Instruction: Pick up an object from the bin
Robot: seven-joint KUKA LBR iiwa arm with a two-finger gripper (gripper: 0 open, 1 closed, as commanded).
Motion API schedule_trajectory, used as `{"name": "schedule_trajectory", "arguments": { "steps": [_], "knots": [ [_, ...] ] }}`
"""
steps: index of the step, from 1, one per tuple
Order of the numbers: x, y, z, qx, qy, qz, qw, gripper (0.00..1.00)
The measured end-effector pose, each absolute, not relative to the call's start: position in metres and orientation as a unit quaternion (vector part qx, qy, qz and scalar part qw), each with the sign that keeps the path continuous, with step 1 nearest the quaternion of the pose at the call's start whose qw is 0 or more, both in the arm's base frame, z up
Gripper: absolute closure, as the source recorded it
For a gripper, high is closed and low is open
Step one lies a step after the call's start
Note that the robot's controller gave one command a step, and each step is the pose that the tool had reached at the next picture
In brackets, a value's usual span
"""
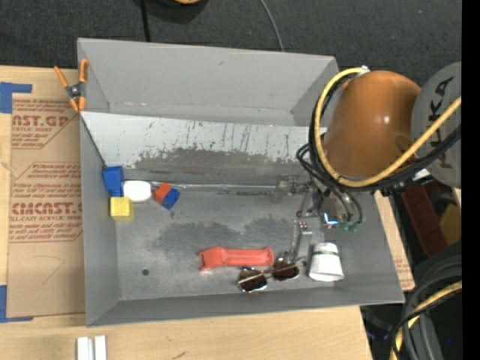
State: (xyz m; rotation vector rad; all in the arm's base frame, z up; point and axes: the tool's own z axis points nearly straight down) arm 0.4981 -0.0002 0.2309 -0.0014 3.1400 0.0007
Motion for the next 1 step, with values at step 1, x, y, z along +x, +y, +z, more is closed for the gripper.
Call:
{"name": "schedule_trajectory", "arguments": {
  "steps": [1],
  "knots": [
    [0.4981, -0.0002, 0.2309, 0.000, 1.000, 0.000, 0.001, 0.00]
  ]
}}
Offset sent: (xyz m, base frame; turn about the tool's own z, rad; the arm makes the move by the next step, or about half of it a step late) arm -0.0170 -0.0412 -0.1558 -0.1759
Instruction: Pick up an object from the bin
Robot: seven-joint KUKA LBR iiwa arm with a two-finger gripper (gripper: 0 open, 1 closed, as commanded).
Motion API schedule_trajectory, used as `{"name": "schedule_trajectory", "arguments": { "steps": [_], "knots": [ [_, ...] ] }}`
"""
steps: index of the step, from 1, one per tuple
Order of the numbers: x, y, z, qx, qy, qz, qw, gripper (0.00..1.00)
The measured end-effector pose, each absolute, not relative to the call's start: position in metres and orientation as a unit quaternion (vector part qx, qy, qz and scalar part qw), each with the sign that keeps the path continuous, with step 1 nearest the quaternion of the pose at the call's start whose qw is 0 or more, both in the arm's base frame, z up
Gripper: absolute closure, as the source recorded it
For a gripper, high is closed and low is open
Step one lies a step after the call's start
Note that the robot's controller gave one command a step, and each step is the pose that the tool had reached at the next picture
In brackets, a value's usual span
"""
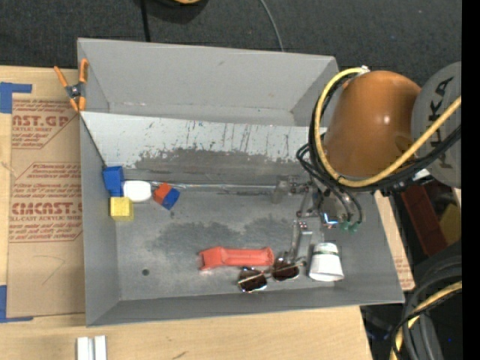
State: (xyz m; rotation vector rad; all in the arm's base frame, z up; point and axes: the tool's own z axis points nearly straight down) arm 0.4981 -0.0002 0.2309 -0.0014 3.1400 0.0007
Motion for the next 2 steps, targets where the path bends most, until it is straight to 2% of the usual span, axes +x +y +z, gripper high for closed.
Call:
{"name": "schedule_trajectory", "arguments": {
  "steps": [1, 2],
  "knots": [
    [0.495, -0.011, 0.192, -0.025, 1.000, 0.000, 0.005, 0.00],
    [0.493, -0.018, 0.169, -0.034, 0.999, 0.000, 0.004, 0.00]
  ]
}}
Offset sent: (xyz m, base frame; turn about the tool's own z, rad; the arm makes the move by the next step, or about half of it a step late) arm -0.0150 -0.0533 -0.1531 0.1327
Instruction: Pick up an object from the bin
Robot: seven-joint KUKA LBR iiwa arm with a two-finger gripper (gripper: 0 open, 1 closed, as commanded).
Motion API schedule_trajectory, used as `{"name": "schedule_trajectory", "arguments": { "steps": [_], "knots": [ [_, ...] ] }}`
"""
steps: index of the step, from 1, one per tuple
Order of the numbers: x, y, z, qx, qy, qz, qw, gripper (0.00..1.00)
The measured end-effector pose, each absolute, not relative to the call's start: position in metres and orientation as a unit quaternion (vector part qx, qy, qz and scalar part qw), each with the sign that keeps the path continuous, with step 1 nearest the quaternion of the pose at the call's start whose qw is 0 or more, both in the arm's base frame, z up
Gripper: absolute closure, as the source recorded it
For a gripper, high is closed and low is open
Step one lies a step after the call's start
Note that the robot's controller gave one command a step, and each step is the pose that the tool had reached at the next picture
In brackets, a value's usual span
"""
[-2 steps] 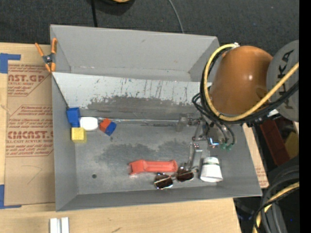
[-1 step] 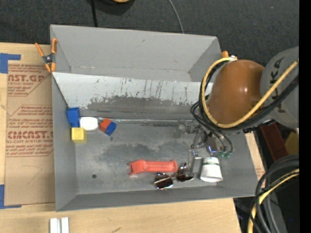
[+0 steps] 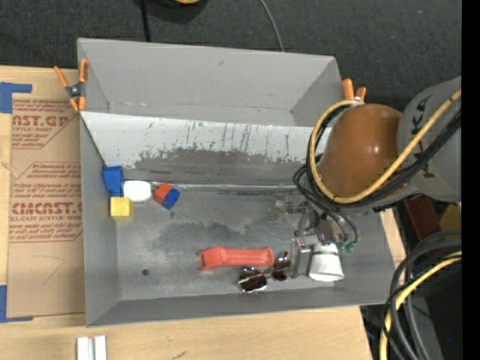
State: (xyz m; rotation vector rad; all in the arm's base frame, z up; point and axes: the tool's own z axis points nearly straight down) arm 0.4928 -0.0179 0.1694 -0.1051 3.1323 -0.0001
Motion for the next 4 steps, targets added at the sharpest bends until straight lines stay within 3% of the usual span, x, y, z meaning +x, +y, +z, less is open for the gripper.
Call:
{"name": "schedule_trajectory", "arguments": {
  "steps": [1, 2, 3, 4],
  "knots": [
    [0.523, -0.023, 0.106, -0.032, 0.999, 0.000, 0.007, 0.00],
    [0.516, -0.014, 0.084, 0.027, 1.000, 0.001, 0.005, 0.00],
    [0.507, -0.012, 0.079, 0.086, 0.996, 0.001, 0.006, 0.00],
    [0.508, -0.004, 0.075, 0.034, 0.999, 0.000, 0.006, 0.00]
  ]
}}
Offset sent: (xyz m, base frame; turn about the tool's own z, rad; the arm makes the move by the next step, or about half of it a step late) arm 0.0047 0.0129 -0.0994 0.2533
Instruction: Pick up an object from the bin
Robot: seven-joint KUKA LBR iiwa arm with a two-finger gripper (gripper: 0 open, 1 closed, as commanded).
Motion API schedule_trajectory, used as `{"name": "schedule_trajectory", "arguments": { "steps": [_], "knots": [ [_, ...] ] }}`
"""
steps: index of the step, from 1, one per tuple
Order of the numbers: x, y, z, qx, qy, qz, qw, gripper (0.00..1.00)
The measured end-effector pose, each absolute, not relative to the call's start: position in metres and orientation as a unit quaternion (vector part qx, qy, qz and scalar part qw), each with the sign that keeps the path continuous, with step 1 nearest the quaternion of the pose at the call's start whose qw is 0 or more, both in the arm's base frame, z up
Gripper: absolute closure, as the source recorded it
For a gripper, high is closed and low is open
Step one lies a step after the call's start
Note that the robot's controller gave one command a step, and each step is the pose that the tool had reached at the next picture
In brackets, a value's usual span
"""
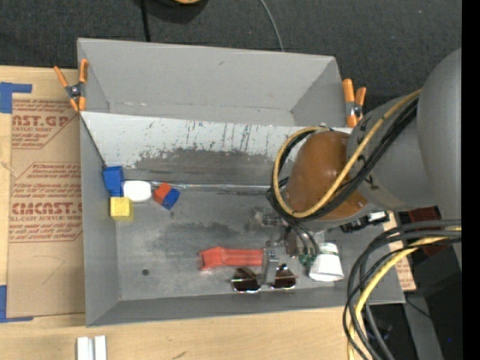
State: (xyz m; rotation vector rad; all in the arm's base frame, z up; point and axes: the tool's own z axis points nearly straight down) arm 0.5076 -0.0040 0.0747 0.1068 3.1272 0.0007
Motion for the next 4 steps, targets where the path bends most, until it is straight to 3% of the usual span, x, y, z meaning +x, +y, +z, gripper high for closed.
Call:
{"name": "schedule_trajectory", "arguments": {
  "steps": [1, 2, 3, 4],
  "knots": [
    [0.498, 0.017, 0.070, 0.020, 1.000, 0.001, 0.005, 1.00],
    [0.498, 0.017, 0.070, 0.020, 1.000, 0.001, 0.005, 1.00],
    [0.491, 0.009, 0.139, 0.006, 1.000, 0.001, 0.005, 1.00],
    [0.491, 0.009, 0.139, 0.006, 1.000, 0.001, 0.005, 1.00]
  ]
}}
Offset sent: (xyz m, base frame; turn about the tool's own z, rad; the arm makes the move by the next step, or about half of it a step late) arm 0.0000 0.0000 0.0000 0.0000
